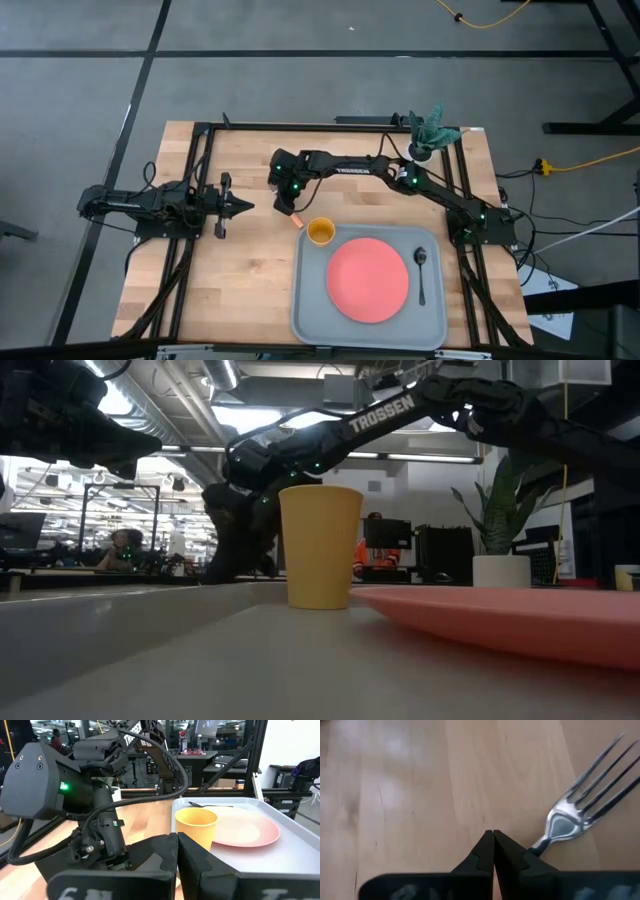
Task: Pick and place plate/cup/fork/spoon on tray
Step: Put the orange fork on the light blue tray
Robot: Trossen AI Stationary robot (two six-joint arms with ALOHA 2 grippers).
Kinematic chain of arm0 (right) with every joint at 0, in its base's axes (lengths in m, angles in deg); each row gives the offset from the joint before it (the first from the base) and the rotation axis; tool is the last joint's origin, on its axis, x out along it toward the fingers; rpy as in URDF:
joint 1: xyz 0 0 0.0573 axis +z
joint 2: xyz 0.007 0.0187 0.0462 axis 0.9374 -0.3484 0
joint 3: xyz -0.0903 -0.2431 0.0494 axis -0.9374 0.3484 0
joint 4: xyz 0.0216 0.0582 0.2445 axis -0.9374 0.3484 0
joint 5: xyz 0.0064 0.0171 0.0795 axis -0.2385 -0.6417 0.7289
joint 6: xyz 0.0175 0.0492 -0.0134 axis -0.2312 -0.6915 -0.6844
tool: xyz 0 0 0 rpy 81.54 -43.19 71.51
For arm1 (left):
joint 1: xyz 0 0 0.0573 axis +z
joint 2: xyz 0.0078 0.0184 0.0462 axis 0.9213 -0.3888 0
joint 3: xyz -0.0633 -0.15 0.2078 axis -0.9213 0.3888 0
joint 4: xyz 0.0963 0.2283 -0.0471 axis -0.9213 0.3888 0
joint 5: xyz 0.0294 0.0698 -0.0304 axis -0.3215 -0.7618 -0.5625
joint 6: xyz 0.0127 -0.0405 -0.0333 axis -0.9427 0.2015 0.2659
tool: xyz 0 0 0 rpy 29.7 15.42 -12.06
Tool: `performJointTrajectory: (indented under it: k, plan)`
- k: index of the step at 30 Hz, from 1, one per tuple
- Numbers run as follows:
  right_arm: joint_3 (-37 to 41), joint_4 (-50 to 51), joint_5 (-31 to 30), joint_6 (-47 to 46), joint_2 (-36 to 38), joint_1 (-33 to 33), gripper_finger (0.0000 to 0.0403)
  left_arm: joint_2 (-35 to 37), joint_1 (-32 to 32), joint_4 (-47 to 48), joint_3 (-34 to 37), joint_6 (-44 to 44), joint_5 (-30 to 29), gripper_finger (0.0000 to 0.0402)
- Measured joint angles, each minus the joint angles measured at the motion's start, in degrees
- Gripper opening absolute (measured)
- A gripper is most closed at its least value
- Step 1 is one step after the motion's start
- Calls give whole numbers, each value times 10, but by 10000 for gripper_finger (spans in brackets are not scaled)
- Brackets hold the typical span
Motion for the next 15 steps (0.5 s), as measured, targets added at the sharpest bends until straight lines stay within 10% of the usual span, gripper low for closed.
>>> performJointTrajectory:
  k: [15]
  plan:
    - [-2,9,-12,-7,-17,0,10,0,0,0,0,0,0,0]
